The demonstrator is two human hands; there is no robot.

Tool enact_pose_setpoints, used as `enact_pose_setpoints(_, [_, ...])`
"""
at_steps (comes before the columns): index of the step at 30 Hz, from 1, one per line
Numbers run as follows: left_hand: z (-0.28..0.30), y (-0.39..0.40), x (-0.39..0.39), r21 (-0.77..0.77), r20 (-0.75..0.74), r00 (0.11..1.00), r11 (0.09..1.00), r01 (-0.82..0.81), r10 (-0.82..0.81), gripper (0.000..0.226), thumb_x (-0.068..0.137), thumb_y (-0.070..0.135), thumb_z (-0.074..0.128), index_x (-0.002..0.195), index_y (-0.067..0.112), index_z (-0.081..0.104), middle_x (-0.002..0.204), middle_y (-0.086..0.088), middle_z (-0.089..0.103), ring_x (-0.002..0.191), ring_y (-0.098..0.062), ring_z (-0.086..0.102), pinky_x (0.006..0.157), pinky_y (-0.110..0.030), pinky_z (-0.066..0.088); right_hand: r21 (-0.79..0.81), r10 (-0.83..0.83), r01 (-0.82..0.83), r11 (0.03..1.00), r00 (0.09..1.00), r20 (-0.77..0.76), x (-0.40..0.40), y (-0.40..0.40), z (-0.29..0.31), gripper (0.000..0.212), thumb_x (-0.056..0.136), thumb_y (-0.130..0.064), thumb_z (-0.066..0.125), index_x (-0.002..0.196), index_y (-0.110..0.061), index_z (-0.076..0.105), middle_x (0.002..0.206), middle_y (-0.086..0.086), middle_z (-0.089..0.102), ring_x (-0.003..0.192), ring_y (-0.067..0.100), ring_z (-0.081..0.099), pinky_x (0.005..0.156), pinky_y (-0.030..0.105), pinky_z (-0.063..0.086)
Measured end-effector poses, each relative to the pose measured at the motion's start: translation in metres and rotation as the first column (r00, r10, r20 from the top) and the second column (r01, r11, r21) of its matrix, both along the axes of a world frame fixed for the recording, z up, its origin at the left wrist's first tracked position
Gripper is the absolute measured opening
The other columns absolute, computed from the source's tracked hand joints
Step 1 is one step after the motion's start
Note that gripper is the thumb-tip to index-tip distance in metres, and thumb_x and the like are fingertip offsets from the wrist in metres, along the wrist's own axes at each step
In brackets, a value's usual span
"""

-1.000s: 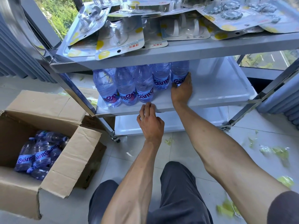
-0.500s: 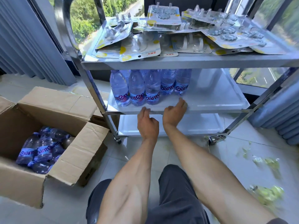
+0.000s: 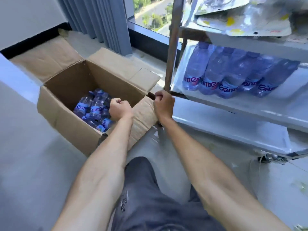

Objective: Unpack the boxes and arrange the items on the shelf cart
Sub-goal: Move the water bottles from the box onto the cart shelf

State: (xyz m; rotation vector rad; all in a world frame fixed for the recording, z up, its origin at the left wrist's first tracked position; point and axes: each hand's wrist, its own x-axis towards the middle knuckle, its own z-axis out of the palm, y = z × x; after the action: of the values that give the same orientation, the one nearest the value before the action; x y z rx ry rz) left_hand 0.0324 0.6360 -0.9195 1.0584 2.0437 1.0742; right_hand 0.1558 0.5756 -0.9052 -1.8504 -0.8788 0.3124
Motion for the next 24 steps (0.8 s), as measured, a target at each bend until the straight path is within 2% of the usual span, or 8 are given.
enact_pose_setpoints(3, [-0.022,0.043,-0.037,-0.181,-0.017,1.0,0.983,-0.005,0.002,0.032,0.088,0.013,0.052,0.116,0.005,0.065,0.122,-0.015,0.066,0.116,-0.034,0.059,0.091,-0.033,0.044,-0.219,0.189,-0.189,0.957,0.982,-0.02,-0.032,0.065,-0.008,0.033,0.078,-0.002,0.054,0.102,-0.009,0.075,0.103,0.013,0.073,0.101,0.028,0.065,0.089,0.03,0.047])
enact_pose_setpoints(6, [-0.053,0.08,-0.061,-0.336,0.045,0.989,0.934,-0.116,0.139,0.041,0.09,0.018,0.054,0.128,0.003,0.057,0.13,-0.017,0.061,0.12,-0.035,0.058,0.097,-0.036,0.045,-0.44,0.329,-0.338,0.832,0.939,-0.099,-0.061,0.129,-0.037,0.031,0.081,-0.005,0.055,0.108,-0.006,0.07,0.114,0.015,0.069,0.111,0.03,0.062,0.09,0.028,0.046])
enact_pose_setpoints(10, [-0.102,0.114,-0.077,-0.479,0.102,0.961,0.86,-0.179,0.256,0.042,0.091,0.014,0.057,0.131,0.001,0.056,0.132,-0.016,0.06,0.121,-0.032,0.058,0.098,-0.034,0.044,-0.666,0.376,-0.4,0.63,0.907,-0.189,-0.082,0.183,-0.092,0.032,0.084,-0.014,0.062,0.114,-0.002,0.063,0.12,0.018,0.065,0.115,0.032,0.061,0.088,0.032,0.05])
enact_pose_setpoints(14, [-0.149,0.132,-0.091,-0.613,0.117,0.959,0.778,-0.136,0.259,0.044,0.094,0.015,0.059,0.135,-0.001,0.052,0.137,-0.016,0.057,0.124,-0.03,0.056,0.095,-0.032,0.045,-0.803,0.453,-0.425,0.417,0.863,-0.222,-0.092,0.209,-0.146,0.037,0.088,-0.019,0.067,0.12,-0.001,0.061,0.122,0.014,0.066,0.116,0.029,0.062,0.085,0.031,0.05])
enact_pose_setpoints(16, [-0.173,0.138,-0.098,-0.632,0.036,0.957,0.748,-0.2,0.286,0.045,0.091,0.018,0.062,0.132,0.001,0.055,0.134,-0.017,0.058,0.122,-0.032,0.057,0.095,-0.036,0.046,-0.82,0.442,-0.423,0.387,0.865,-0.237,-0.091,0.221,-0.168,0.038,0.09,-0.022,0.066,0.123,-0.003,0.06,0.125,0.012,0.065,0.117,0.027,0.062,0.085,0.03,0.049])
enact_pose_setpoints(19, [-0.206,0.156,-0.107,-0.607,-0.22,0.933,0.709,-0.359,0.284,0.049,0.083,0.017,0.065,0.128,0.003,0.049,0.131,-0.021,0.053,0.119,-0.037,0.053,0.099,-0.042,0.042,-0.846,0.491,-0.392,0.361,0.852,-0.185,-0.087,0.238,-0.193,0.036,0.095,-0.027,0.062,0.125,-0.007,0.061,0.127,0.01,0.064,0.118,0.026,0.061,0.09,0.031,0.05])
enact_pose_setpoints(22, [-0.23,0.182,-0.116,-0.65,-0.279,0.925,0.658,-0.38,0.259,0.064,0.087,0.019,0.066,0.139,-0.003,0.036,0.136,-0.021,0.048,0.121,-0.034,0.054,0.097,-0.04,0.044,-0.856,0.506,-0.359,0.371,0.852,-0.137,-0.088,0.251,-0.214,0.04,0.089,-0.03,0.069,0.124,-0.011,0.062,0.124,0.01,0.066,0.116,0.026,0.062,0.088,0.03,0.051])
enact_pose_setpoints(24, [-0.246,0.199,-0.122,-0.684,-0.318,0.907,0.596,-0.421,0.275,0.06,0.094,0.016,0.055,0.144,-0.006,0.029,0.141,-0.022,0.043,0.125,-0.033,0.051,0.102,-0.04,0.04,-0.844,0.498,-0.365,0.393,0.856,-0.138,-0.093,0.257,-0.23,0.043,0.088,-0.029,0.07,0.126,-0.012,0.061,0.123,0.013,0.065,0.114,0.029,0.062,0.089,0.032,0.05])
